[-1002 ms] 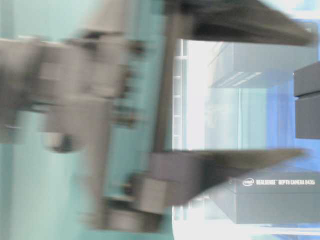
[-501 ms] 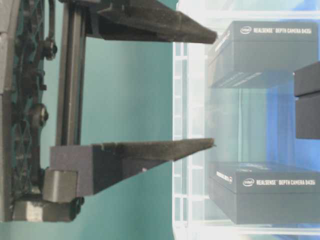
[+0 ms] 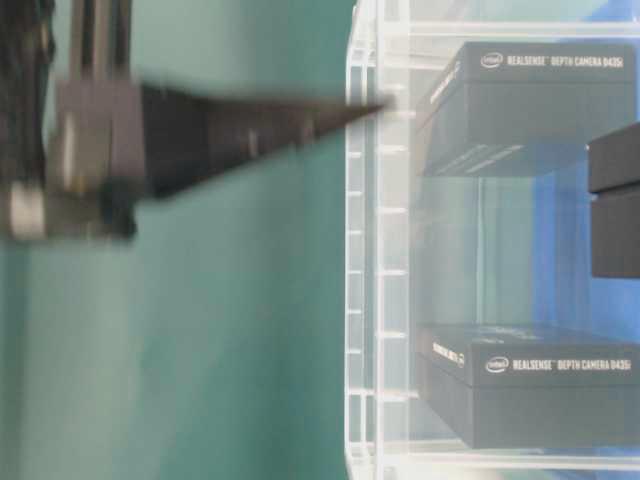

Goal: Take the box out of the case with the right arm.
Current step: 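Set the box upright on the cloth and open the right gripper, then withdraw the right gripper to the right side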

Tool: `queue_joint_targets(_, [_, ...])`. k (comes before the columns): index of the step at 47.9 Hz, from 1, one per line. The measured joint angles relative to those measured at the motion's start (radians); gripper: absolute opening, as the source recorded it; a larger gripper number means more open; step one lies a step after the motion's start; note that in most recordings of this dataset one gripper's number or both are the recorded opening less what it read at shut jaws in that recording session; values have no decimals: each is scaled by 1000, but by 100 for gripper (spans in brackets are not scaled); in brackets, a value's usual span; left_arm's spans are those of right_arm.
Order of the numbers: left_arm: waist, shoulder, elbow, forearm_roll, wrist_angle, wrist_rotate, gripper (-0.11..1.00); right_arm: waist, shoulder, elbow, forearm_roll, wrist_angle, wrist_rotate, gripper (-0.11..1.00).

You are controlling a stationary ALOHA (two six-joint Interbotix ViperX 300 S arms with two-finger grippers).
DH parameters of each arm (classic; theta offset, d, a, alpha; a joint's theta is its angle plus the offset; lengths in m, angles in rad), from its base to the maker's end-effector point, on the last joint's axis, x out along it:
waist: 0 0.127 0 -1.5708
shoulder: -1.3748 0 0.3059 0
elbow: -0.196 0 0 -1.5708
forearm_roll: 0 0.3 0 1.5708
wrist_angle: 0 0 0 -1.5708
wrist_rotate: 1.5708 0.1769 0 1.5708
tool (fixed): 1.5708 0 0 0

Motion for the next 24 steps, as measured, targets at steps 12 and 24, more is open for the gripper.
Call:
queue_joint_targets(12, [0, 0, 0, 0, 0, 3, 2, 41, -176, 206, 0, -28, 40, 90])
queue_joint_targets(24, [0, -3, 0, 0, 0, 6, 2, 100, -356, 400, 15, -64, 84, 90])
